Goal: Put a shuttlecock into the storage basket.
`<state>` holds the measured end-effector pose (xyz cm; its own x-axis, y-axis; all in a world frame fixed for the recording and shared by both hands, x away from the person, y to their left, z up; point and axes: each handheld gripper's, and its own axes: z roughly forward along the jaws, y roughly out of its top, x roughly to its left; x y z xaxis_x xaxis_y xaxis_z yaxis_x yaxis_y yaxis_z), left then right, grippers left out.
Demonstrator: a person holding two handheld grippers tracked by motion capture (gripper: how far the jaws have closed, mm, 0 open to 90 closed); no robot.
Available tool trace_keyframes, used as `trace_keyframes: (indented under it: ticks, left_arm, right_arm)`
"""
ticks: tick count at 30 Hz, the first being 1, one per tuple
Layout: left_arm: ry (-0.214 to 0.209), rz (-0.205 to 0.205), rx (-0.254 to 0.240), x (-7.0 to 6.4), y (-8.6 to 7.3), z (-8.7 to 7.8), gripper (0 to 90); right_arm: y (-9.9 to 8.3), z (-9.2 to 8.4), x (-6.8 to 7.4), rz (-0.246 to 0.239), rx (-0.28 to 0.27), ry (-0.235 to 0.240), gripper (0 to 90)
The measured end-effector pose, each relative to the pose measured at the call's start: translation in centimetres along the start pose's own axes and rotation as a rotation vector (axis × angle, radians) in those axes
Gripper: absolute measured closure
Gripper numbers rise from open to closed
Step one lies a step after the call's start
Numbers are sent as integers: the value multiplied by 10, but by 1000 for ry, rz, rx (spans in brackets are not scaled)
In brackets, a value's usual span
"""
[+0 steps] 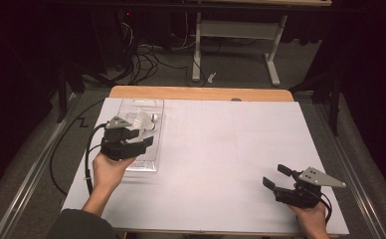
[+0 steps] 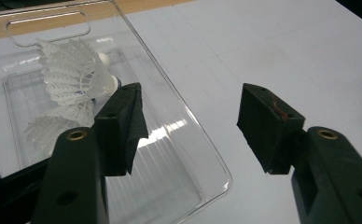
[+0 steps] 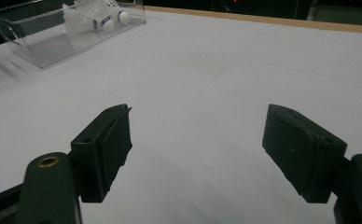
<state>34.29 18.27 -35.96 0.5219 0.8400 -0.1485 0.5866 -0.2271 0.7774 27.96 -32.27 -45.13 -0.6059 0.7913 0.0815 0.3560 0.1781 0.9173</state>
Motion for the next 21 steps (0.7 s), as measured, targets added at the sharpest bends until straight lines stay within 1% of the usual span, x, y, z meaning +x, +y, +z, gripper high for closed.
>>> trace_keyframes:
  ticks: [8,21]
  left_arm:
    - [-7,4,-7,-2,-2,-1,411]
    - [-15,-6,-14,-3,-8,-4,411]
  right_arm:
    - [0,0,0,0,1,0,240]
    - [0,0,0,0,1,0,240]
